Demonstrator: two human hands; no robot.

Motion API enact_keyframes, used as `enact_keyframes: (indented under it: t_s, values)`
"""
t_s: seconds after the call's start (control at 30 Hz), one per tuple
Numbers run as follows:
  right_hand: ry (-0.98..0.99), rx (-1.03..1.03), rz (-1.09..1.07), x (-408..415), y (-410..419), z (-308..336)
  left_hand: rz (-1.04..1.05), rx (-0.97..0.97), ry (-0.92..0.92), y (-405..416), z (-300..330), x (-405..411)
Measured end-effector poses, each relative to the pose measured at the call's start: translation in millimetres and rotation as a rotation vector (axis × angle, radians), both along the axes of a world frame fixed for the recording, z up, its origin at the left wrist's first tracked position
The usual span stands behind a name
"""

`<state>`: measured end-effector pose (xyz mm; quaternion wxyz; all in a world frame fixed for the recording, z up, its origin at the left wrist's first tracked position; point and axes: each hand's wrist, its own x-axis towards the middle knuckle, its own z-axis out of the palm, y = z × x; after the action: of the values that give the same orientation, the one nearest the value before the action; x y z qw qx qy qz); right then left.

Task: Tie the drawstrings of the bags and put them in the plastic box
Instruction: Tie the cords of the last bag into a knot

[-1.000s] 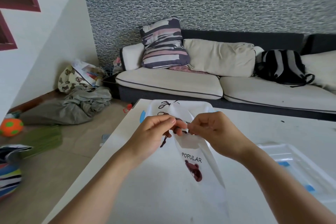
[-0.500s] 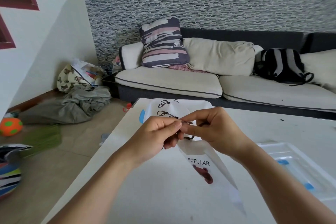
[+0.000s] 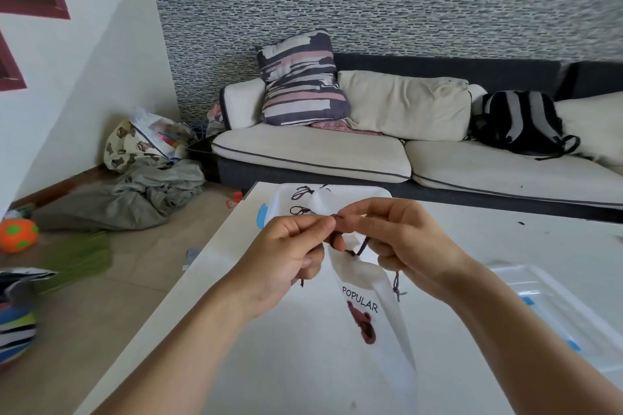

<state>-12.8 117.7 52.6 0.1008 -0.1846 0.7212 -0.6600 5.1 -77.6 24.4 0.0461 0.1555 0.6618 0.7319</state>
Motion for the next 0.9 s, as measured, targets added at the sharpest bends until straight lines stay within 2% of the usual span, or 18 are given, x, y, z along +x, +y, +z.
enact_keyframes:
  t_s: [0.13,0.27,0.37,0.47,0.67,0.9]
  values:
    - [0.083,0.101,0.051,1.7,-4.0,-3.3,-0.012,-0.090,-0.009,0.8,2.0,3.7]
    - [0.156,0.081,-0.051,0.2,-6.7,-7.5,0.015,-0.155,-0.003,1.0,2.0,3.6]
    - [0.005,-0.103,-0.096,-2.2,-4.5,-7.8,-0.007,-0.076,-0.014,0.3,1.4,2.7]
    - [-0.133,-0.185,-0.078,-3.8,-7.1,-8.5,-0.021,-0.017,-0.020,-0.1,0.7,1.8]
    - [-0.237,-0.235,-0.045,-2.1,-11.7,-6.8,0.049,0.029,-0.053,2.8,-1.2,0.5]
    - [-0.224,-0.230,-0.059,-0.3,-12.9,-4.6,-0.036,0.042,-0.086,-3.9,-1.7,0.0]
